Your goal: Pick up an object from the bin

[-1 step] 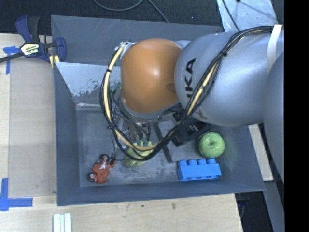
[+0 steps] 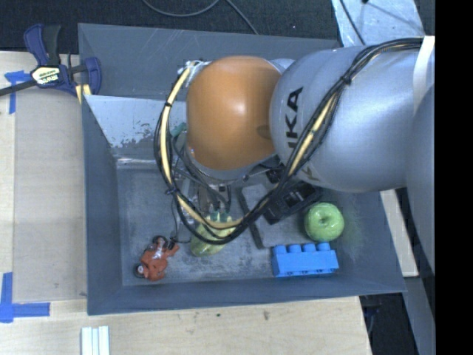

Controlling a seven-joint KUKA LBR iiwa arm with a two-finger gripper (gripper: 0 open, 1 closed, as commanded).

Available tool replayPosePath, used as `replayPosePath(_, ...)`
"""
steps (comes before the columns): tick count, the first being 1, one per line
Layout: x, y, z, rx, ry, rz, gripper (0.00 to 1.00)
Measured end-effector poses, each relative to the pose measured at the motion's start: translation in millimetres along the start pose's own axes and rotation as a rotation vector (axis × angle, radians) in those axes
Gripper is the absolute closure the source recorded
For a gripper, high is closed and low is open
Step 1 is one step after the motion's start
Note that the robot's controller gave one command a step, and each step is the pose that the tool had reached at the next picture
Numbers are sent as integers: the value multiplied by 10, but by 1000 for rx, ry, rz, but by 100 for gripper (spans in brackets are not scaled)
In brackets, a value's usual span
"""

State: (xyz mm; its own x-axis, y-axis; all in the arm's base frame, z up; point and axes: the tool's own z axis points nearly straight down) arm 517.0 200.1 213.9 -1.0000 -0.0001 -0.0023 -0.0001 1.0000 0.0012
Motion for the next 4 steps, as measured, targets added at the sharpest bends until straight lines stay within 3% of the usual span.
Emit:
replayPosePath(1,99,-123,514,-2,-4,-31,0)
replayPosePath(2,134,-69,1117,-1,-4,-132,0)
replayPosePath(3,141,-48,1256,-1,-3,-158,0)
replayPosePath(4,251,-409,1435,-1,-6,-97,100)
